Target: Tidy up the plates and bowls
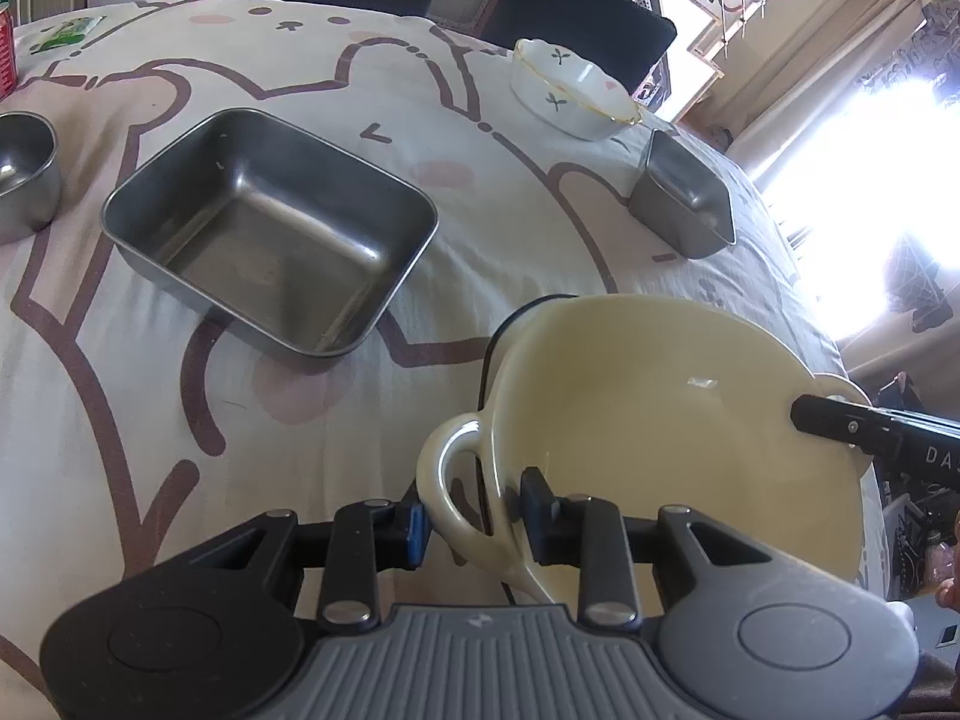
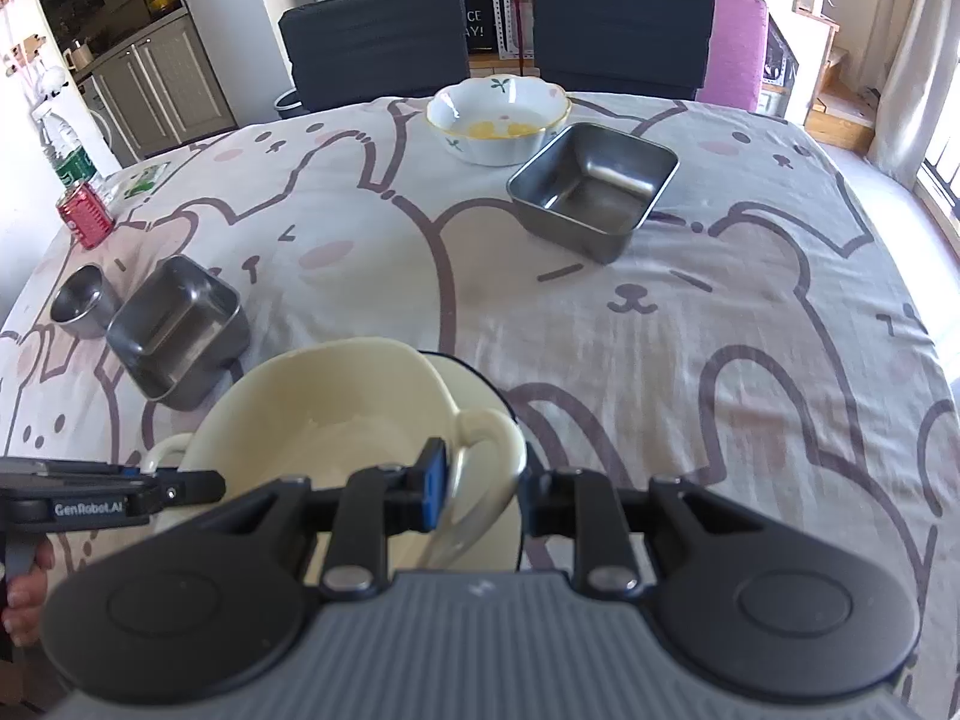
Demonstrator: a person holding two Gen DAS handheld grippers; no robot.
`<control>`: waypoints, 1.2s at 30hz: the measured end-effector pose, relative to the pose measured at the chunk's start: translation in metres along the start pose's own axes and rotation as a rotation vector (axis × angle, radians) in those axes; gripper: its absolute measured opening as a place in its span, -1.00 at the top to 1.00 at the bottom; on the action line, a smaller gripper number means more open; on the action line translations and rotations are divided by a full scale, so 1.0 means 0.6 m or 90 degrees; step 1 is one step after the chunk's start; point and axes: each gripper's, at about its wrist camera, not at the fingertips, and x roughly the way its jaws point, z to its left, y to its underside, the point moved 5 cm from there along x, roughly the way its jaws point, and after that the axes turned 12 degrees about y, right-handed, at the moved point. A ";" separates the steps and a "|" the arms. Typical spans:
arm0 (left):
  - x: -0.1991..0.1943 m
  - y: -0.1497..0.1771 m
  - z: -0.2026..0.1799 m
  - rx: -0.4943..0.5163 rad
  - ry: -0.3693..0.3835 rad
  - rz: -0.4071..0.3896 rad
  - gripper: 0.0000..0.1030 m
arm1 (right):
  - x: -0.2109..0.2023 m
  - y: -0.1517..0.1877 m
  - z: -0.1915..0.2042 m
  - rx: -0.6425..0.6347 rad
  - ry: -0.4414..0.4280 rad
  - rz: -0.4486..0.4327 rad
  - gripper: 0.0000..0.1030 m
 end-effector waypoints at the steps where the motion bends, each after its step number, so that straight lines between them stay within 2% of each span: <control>1: 0.001 0.000 0.000 0.000 0.000 0.001 0.36 | 0.000 0.000 -0.001 0.000 0.001 0.000 0.44; 12: 0.008 0.001 -0.005 0.007 -0.012 0.000 0.35 | 0.008 -0.001 -0.008 0.011 0.003 0.009 0.44; 28: 0.010 0.003 -0.022 0.062 -0.027 0.017 0.34 | 0.034 0.008 -0.039 0.083 -0.046 0.069 0.42; 36: 0.010 0.002 -0.023 0.063 -0.026 0.021 0.34 | 0.045 0.008 -0.046 0.083 -0.052 0.071 0.41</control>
